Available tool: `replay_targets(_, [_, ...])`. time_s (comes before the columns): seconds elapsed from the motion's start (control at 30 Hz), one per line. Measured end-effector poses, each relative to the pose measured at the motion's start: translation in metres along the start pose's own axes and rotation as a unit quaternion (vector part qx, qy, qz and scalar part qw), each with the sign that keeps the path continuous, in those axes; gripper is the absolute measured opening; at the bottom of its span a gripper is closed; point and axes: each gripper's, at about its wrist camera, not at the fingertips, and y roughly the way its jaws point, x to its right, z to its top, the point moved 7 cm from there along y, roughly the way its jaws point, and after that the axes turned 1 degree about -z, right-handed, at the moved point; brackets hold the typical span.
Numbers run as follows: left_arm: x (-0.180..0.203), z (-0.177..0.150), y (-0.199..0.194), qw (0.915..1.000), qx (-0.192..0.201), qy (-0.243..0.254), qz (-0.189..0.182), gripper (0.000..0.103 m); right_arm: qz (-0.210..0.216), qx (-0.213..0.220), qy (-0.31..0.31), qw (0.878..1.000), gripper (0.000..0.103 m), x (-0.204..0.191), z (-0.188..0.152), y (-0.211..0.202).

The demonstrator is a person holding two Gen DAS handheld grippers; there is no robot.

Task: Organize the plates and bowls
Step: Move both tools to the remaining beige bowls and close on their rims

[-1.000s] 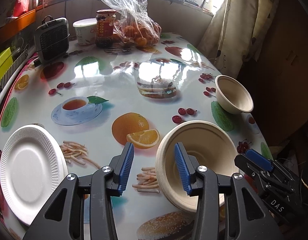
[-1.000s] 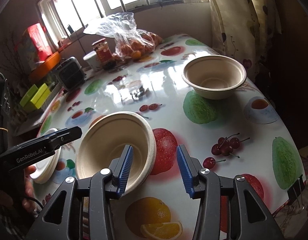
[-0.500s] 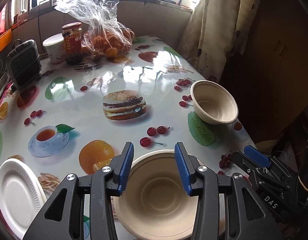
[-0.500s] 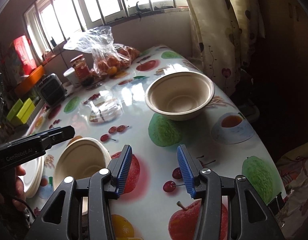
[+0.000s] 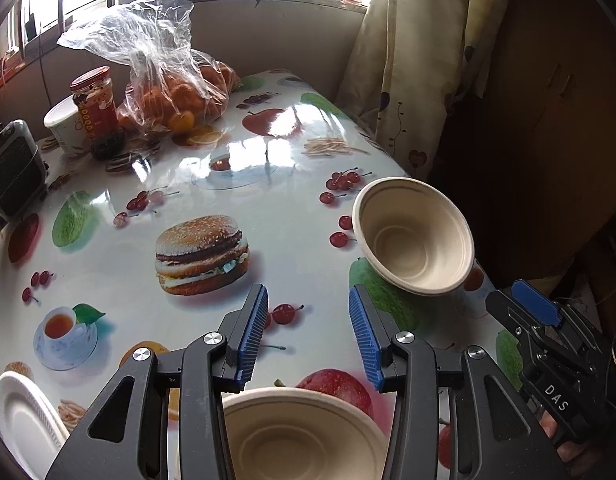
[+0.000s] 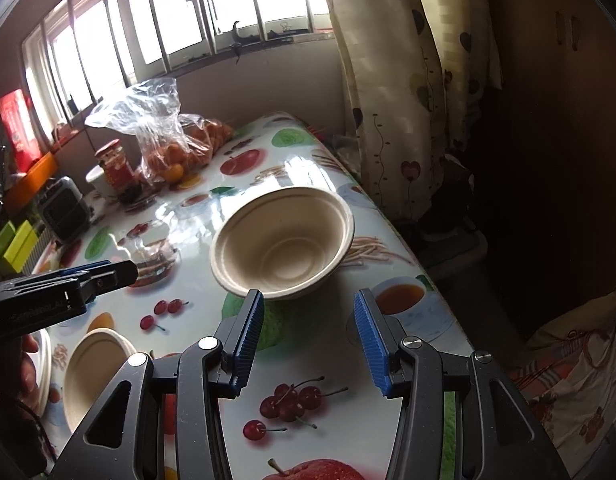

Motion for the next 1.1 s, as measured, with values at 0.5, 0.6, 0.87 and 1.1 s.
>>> replay_targets(0.5, [0.022, 0.023, 0.042, 0.9997, -0.024, 0.005, -0.002, 0.044, -0.014, -0.011, 0.0, 1.0, 0.047, 0.021, 0.016, 0.035])
replay_targets(0.6, [0.025, 0.023, 0.05, 0.9993, -0.035, -0.002, -0.01, 0.044, -0.008, -0.015, 0.001, 1.0, 0.046, 0.022, 0.016, 0.041])
replay_targets(0.87, [0.028, 0.025, 0.062, 0.9991, -0.038, -0.009, -0.015, 0.042, 0.008, -0.019, 0.005, 1.0, 0.04, 0.023, 0.02, 0.053])
replay_targets(1.1, [0.029, 0.028, 0.069, 0.9987, -0.044, -0.015, -0.018, 0.035, 0.014, -0.022, 0.007, 1.0, 0.035, 0.021, 0.023, 0.059])
